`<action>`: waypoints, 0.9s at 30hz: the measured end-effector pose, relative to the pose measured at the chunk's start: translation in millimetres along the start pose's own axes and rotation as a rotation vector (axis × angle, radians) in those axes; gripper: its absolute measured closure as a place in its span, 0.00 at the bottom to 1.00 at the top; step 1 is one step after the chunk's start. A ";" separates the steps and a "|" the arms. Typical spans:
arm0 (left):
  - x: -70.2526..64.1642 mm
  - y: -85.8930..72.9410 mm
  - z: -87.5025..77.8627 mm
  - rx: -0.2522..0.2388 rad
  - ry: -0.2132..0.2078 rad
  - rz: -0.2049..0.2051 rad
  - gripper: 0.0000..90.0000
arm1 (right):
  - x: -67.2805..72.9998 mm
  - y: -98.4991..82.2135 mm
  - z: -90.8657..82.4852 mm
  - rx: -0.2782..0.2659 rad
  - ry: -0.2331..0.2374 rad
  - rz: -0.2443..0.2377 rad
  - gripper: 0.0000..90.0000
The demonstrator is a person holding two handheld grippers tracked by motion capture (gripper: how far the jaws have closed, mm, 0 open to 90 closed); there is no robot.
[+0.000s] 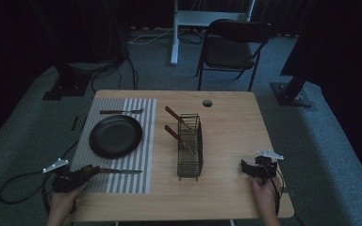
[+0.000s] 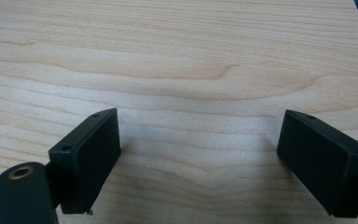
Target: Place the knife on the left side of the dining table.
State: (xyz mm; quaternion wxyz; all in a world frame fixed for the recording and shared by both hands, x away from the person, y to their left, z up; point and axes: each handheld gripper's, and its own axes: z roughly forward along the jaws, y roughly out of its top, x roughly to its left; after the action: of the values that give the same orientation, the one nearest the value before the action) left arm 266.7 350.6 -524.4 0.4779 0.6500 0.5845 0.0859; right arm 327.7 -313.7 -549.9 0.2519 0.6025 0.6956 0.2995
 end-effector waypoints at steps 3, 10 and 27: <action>4.1 -1.6 5.5 0.017 0.019 -0.038 0.51 | 0.0 0.0 0.0 0.000 0.000 0.000 0.14; 9.4 -2.2 13.5 0.048 0.100 -0.053 0.44 | 0.0 0.0 0.0 0.000 0.000 0.000 0.14; -4.4 0.4 26.0 0.030 0.333 0.075 0.22 | -0.1 0.0 0.0 0.000 0.000 -0.001 0.14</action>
State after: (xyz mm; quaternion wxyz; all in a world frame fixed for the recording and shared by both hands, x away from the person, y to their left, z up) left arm 283.1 333.4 -535.8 0.3613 0.6551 0.6323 0.2014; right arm 327.8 -313.7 -549.9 0.2521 0.6023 0.6957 0.2995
